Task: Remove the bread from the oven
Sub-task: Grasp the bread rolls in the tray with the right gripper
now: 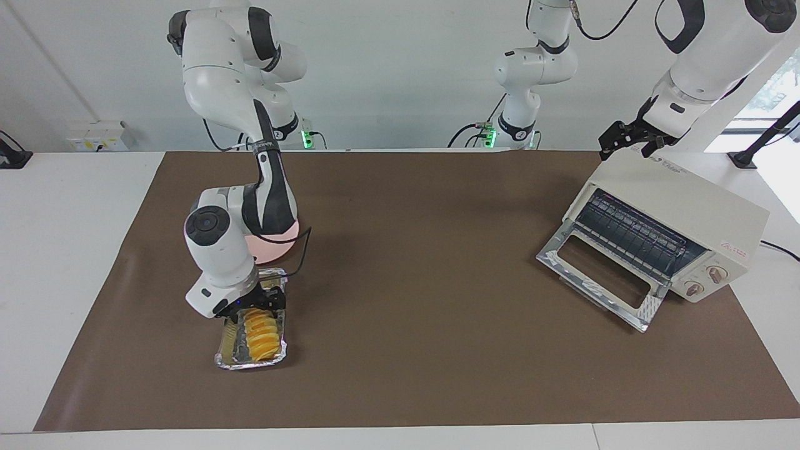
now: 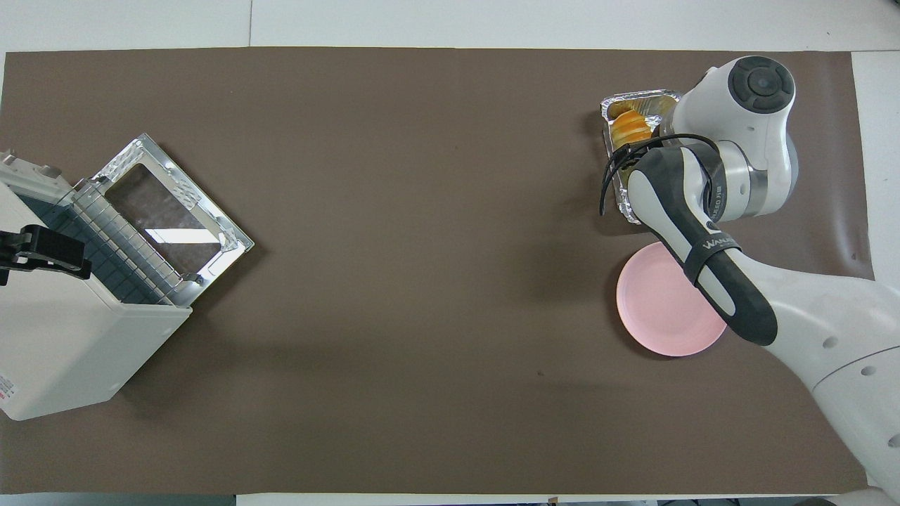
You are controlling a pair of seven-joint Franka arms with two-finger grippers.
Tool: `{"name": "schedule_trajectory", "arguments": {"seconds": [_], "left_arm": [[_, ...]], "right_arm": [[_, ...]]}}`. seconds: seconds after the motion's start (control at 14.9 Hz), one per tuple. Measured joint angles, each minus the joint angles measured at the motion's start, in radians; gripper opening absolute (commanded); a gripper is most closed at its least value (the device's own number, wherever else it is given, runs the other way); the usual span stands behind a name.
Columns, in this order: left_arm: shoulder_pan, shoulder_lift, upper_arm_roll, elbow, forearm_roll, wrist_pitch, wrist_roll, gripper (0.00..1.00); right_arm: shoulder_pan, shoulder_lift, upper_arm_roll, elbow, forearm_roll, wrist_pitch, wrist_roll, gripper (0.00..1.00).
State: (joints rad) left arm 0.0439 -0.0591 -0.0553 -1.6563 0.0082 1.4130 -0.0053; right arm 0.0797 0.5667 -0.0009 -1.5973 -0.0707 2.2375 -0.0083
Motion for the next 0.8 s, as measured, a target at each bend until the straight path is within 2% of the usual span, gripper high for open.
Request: {"name": "schedule_trajectory", "arguments": {"seconds": [0.47, 0.8], "left_arm": [[0.000, 0.000, 0.000, 0.000, 0.000, 0.000, 0.000, 1.00], [0.000, 0.000, 0.000, 0.000, 0.000, 0.000, 0.000, 1.00]], "right_arm": [[-0.013, -0.009, 0.000, 0.006, 0.000, -0.017, 0.003, 0.00], [-0.016, -0.022, 0.001, 0.097, 0.000, -0.190, 0.003, 0.00]]}}
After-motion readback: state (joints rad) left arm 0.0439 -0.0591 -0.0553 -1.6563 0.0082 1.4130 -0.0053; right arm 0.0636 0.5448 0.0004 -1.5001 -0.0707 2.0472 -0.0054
